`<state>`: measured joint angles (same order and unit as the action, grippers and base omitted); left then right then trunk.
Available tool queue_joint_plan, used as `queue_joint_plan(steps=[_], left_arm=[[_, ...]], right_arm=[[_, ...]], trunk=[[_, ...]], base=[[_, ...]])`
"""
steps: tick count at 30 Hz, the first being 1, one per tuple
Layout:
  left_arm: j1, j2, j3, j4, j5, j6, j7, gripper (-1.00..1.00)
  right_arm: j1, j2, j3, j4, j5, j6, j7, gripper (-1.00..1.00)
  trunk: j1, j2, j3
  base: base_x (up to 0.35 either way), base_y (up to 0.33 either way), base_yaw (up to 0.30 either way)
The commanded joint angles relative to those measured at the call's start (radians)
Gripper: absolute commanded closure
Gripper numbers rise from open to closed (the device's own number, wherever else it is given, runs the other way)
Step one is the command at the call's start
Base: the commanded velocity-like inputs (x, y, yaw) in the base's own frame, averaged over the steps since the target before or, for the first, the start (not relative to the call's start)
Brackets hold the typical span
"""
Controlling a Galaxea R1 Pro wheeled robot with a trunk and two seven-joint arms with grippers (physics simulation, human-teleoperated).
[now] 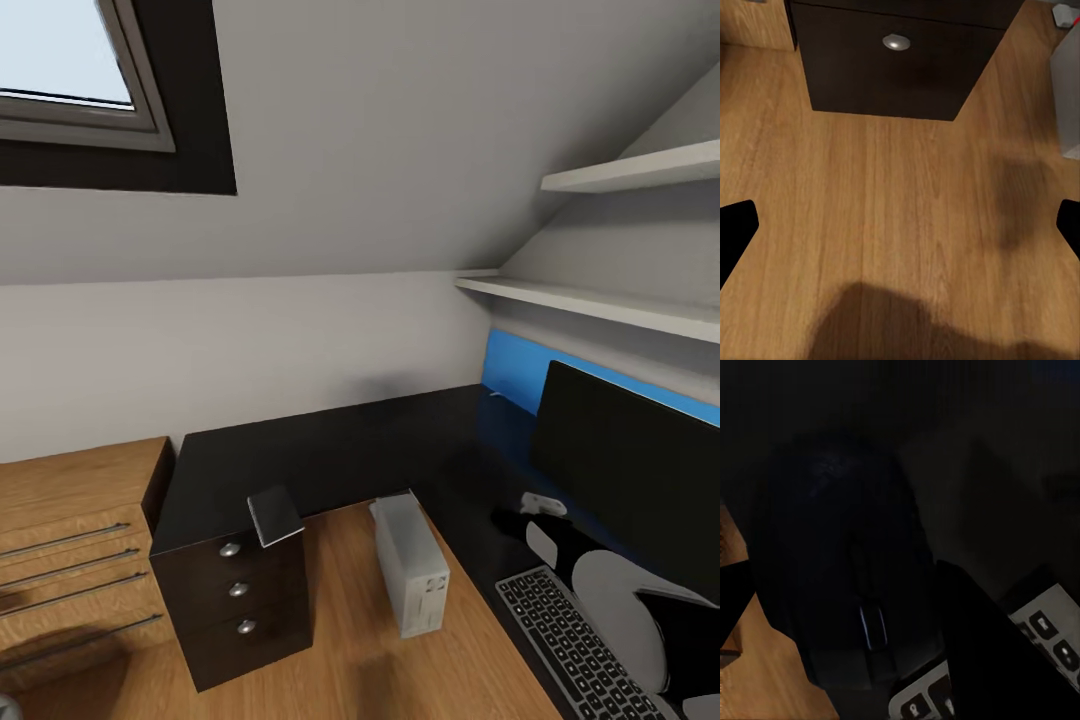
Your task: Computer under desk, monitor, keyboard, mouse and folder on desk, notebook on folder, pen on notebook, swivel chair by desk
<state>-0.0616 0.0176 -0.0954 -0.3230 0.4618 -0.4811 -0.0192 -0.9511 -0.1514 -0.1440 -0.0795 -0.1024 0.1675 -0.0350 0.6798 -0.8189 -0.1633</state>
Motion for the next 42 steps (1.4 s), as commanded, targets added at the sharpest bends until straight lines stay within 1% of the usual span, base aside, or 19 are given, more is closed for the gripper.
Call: queue_joint_plan(steps=[1,12,18,22,26,29,32,39,41,42], left_arm=[[-0.001,0.001,-0.007,0.001,0.011,-0.004,-0.002,-1.0],[-0.001,0.001,-0.007,0.001,0.011,-0.004,-0.001,-1.0],[-0.001,0.001,-0.006,0.001,0.011,-0.004,-0.001,-1.0],[-0.001,0.001,-0.006,0.001,0.011,-0.004,-0.001,-1.0],[-0.001,0.0,-0.009,0.001,0.008,-0.004,-0.002,-1.0],[-0.001,0.0,-0.011,0.001,0.007,-0.004,-0.002,-1.0],[-0.001,0.0,-0.01,0.0,0.008,-0.005,-0.004,-1.0],[-0.001,-0.001,-0.009,-0.001,0.01,-0.004,-0.005,-1.0],[-0.001,-0.002,-0.009,-0.001,0.01,-0.004,-0.003,-1.0],[-0.001,-0.003,-0.009,-0.001,0.01,-0.004,-0.002,-1.0]], right_arm=[[0.0,0.005,-0.001,-0.002,-0.013,0.005,-0.001,1.0],[0.0,0.004,0.001,0.008,-0.011,0.018,-0.004,1.0],[0.0,0.002,0.001,0.006,-0.011,0.084,-0.005,1.0],[0.0,0.002,0.003,0.006,-0.01,0.099,-0.008,1.0],[0.0,0.003,0.006,0.006,-0.01,0.112,-0.01,1.0],[0.0,0.003,0.008,0.005,-0.01,0.143,-0.017,1.0],[0.0,0.003,0.009,0.005,-0.01,0.184,-0.038,1.0],[0.0,0.003,0.011,0.004,-0.009,0.207,-0.102,1.0],[0.0,0.003,0.021,0.004,-0.005,0.209,-0.117,1.0],[0.0,0.003,0.031,0.004,0.0,0.21,-0.123,1.0]], trunk=[[0.0,-0.001,-0.001],[0.0,-0.001,-0.001],[0.0,-0.001,-0.001],[0.0,-0.001,-0.001],[0.0,-0.001,-0.001],[0.0,-0.001,-0.001],[0.0,-0.001,-0.001],[0.0,-0.001,-0.001],[0.0,-0.001,-0.001],[0.004,-0.008,-0.005]], base=[[0.0,0.0,-0.007],[0.0,0.0,-0.001],[0.139,0.0,0.0],[0.236,0.0,0.0],[0.074,0.0,0.0],[0.026,0.0,0.0],[0.009,0.0,0.0],[0.002,0.0,0.0],[0.0,0.0,0.0],[0.0,0.0,0.0]])
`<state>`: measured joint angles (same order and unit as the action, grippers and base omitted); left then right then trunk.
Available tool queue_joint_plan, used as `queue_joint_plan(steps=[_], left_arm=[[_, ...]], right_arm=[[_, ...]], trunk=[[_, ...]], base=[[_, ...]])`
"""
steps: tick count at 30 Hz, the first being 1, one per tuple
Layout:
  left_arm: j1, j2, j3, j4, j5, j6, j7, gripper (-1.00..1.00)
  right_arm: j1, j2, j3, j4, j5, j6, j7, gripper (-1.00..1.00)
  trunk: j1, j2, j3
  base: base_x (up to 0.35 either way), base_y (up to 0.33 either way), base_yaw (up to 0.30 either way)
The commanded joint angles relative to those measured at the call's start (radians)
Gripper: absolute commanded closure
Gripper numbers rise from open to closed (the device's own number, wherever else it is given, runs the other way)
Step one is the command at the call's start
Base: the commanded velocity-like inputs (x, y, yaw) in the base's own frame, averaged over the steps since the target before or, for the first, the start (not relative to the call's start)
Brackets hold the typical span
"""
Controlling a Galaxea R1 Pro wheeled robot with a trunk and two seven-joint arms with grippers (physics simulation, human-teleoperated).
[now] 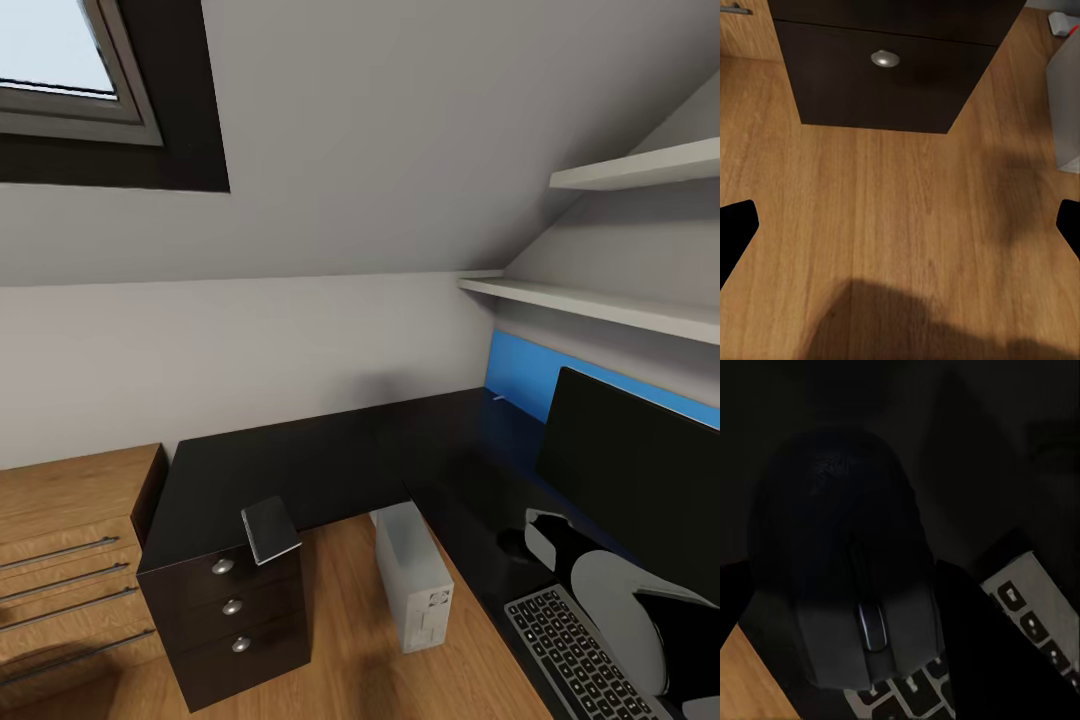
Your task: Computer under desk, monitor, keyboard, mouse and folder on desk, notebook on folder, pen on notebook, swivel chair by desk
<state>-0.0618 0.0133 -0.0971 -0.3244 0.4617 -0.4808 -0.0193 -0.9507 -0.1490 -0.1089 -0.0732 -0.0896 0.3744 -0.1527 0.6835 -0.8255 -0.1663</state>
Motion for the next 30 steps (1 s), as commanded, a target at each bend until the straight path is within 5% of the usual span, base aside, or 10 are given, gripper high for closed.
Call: queue_joint_plan(steps=[1,30], left_arm=[[-0.001,0.0,-0.007,0.001,0.011,-0.004,-0.002,-1.0],[-0.001,-0.001,-0.007,0.001,0.011,-0.004,0.001,-1.0]], right_arm=[[0.0,0.001,0.0,-0.002,-0.011,0.003,-0.008,1.0],[0.001,0.005,0.025,0.0,-0.003,-0.007,-0.019,1.0]], trunk=[[0.004,-0.008,-0.005],[0.115,-0.211,-0.096]], base=[[0.0,0.0,0.0],[0.0,0.0,0.0]])
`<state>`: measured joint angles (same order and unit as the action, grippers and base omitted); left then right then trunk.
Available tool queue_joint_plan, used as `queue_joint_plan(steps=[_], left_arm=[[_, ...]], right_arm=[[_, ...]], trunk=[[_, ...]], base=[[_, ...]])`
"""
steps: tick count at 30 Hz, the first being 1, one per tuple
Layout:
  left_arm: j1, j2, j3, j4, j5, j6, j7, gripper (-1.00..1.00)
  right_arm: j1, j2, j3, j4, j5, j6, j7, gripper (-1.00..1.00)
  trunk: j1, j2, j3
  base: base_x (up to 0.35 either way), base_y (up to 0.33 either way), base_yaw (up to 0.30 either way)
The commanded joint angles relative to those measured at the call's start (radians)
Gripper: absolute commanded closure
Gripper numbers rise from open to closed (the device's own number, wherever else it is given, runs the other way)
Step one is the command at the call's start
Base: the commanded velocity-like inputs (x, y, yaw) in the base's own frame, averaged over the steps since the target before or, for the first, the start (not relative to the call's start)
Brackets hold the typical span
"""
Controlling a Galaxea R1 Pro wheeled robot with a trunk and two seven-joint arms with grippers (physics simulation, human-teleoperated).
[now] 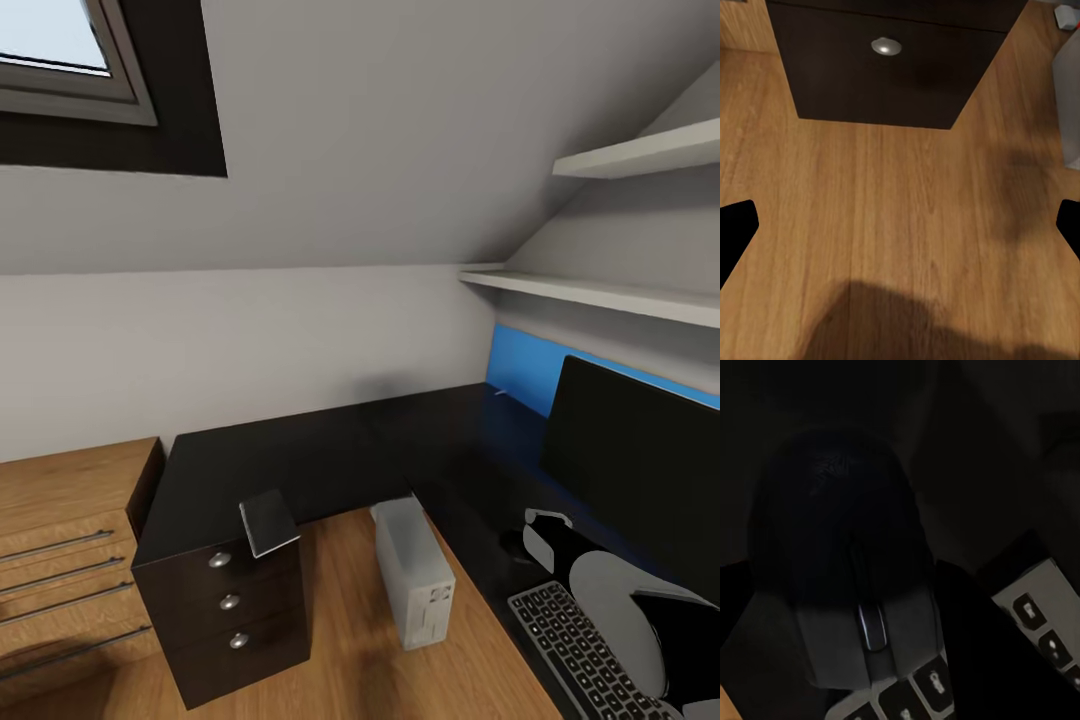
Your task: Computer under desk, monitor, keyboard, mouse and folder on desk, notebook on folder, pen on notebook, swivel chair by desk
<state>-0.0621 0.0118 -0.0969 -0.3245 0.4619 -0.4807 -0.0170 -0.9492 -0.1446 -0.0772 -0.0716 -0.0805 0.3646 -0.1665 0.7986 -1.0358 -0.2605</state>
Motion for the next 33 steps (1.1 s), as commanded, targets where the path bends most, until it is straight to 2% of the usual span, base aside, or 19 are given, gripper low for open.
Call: queue_joint_plan(steps=[1,33], left_arm=[[-0.001,0.001,-0.007,0.001,0.011,-0.004,-0.002,-1.0],[-0.001,0.002,-0.007,0.001,0.011,-0.004,-0.002,-1.0]], right_arm=[[0.0,0.0,-0.007,-0.002,-0.012,0.002,-0.005,1.0],[0.0,-0.001,-0.007,-0.002,-0.01,0.002,-0.005,1.0]], trunk=[[0.004,-0.008,-0.005],[0.127,-0.232,-0.105]], base=[[0.0,0.0,0.0],[0.0,0.0,0.0]])
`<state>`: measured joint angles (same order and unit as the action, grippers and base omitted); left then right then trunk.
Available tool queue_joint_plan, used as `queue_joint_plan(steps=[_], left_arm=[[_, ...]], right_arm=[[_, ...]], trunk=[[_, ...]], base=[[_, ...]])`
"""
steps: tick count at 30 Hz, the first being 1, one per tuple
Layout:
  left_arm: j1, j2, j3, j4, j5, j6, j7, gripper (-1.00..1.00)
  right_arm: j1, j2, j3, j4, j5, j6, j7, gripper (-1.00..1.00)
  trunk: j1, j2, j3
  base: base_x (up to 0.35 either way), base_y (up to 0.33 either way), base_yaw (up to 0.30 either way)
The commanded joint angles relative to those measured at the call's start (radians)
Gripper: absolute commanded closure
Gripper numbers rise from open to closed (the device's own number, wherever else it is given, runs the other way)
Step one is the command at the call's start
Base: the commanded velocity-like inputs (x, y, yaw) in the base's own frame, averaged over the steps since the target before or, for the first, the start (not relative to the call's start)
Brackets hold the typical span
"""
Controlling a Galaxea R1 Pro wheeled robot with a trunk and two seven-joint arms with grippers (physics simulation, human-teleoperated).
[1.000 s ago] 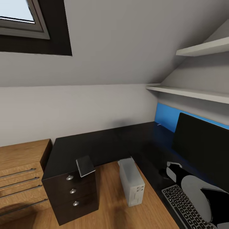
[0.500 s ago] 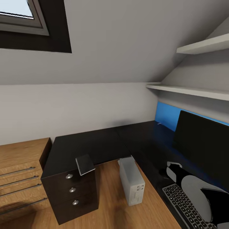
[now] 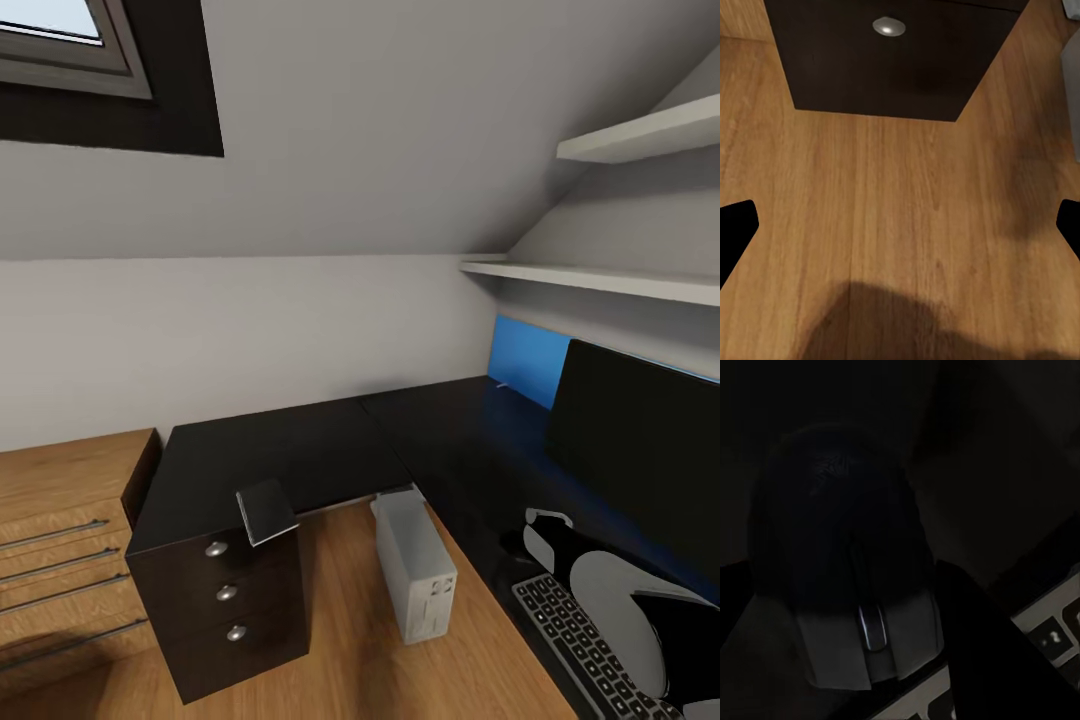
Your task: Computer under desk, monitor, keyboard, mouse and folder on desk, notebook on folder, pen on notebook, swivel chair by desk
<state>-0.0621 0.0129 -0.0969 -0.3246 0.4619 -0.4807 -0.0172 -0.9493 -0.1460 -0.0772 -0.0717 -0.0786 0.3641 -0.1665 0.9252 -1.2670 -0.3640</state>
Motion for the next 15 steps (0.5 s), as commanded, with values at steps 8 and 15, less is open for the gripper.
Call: queue_joint_plan(steps=[8,15], left_arm=[[0.0,0.0,-0.007,0.001,0.011,-0.004,-0.003,-1.0],[-0.001,0.0,-0.007,0.001,0.011,-0.004,-0.002,-1.0]], right_arm=[[0.0,0.0,-0.007,-0.003,-0.011,0.002,-0.005,1.0],[0.0,0.001,-0.007,-0.003,-0.012,0.002,-0.017,1.0]], trunk=[[0.0,-0.001,-0.001],[0.0,-0.001,-0.001]], base=[[0.0,0.0,0.0],[0.0,0.0,0.0]])
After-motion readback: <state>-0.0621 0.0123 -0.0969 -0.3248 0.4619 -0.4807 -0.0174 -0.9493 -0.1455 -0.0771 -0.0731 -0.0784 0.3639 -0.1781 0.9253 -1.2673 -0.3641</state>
